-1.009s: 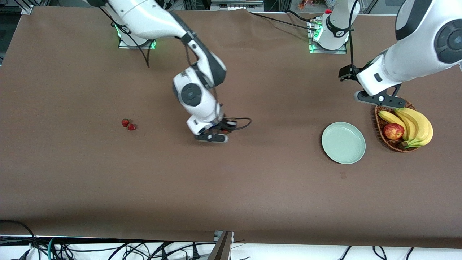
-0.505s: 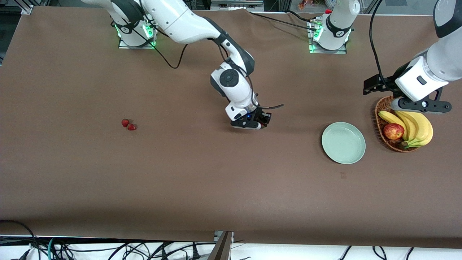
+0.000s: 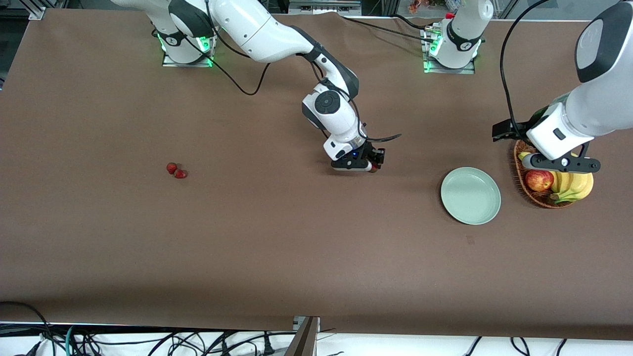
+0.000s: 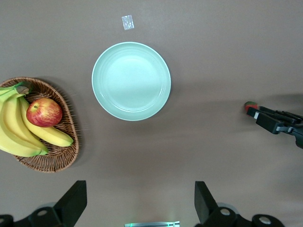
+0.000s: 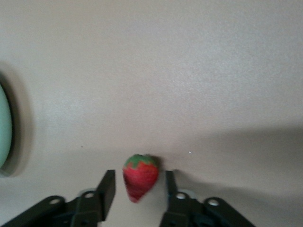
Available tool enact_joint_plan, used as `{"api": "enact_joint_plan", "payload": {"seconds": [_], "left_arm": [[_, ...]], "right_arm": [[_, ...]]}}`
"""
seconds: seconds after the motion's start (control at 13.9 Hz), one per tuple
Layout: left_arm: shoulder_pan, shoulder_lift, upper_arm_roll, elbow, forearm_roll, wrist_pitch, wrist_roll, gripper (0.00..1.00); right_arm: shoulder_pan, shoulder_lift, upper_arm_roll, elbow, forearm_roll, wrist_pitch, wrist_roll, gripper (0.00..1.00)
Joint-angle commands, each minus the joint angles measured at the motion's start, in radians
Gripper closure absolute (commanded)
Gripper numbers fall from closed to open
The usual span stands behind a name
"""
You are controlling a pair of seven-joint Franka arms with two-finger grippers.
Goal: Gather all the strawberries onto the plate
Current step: 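Set the strawberry mid-table with the right gripper while the left gripper approaches, then grasp the strawberry with the left gripper while the right gripper grasps another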
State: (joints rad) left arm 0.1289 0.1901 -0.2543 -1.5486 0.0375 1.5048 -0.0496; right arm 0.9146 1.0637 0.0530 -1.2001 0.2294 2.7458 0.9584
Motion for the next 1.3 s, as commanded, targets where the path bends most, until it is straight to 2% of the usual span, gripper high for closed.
{"api": "enact_joint_plan", "payload": {"seconds": [0.0, 0.14, 0.36, 0.43, 0.65, 0.79, 1.01, 1.15, 1.23], "left_arm": [[0.023, 0.057, 0.003, 0.022, 0.016, 0.058, 0.010, 0.00], [0.035, 0.071, 0.004, 0.025, 0.016, 0.063, 0.002, 0.00], [0.025, 0.113, 0.003, 0.022, 0.008, 0.074, -0.010, 0.00], [0.020, 0.141, -0.003, 0.022, 0.007, 0.083, -0.010, 0.00], [0.008, 0.222, -0.019, -0.022, -0.019, 0.121, -0.010, 0.00], [-0.038, 0.236, -0.031, -0.138, -0.056, 0.287, -0.065, 0.00], [-0.139, 0.250, -0.031, -0.290, -0.051, 0.548, -0.278, 0.00], [-0.248, 0.297, -0.026, -0.303, -0.032, 0.630, -0.466, 0.00], [-0.291, 0.331, -0.025, -0.303, 0.020, 0.675, -0.563, 0.00]], "right_arm": [[-0.023, -0.017, -0.028, 0.031, 0.008, -0.093, -0.013, 0.00], [-0.103, -0.089, -0.028, 0.031, 0.007, -0.237, -0.039, 0.00], [-0.230, -0.183, -0.030, 0.021, 0.004, -0.514, -0.251, 0.00], [-0.259, -0.218, -0.056, -0.002, 0.004, -0.603, -0.295, 0.00], [-0.272, -0.266, -0.212, -0.038, 0.002, -0.783, -0.389, 0.00], [-0.275, -0.268, -0.307, -0.048, 0.008, -0.898, -0.533, 0.00], [-0.296, -0.280, -0.416, -0.137, 0.013, -0.931, -0.758, 0.00], [-0.298, -0.286, -0.482, -0.205, 0.011, -0.924, -0.866, 0.00], [-0.298, -0.287, -0.510, -0.235, 0.013, -0.916, -0.938, 0.00]]}}
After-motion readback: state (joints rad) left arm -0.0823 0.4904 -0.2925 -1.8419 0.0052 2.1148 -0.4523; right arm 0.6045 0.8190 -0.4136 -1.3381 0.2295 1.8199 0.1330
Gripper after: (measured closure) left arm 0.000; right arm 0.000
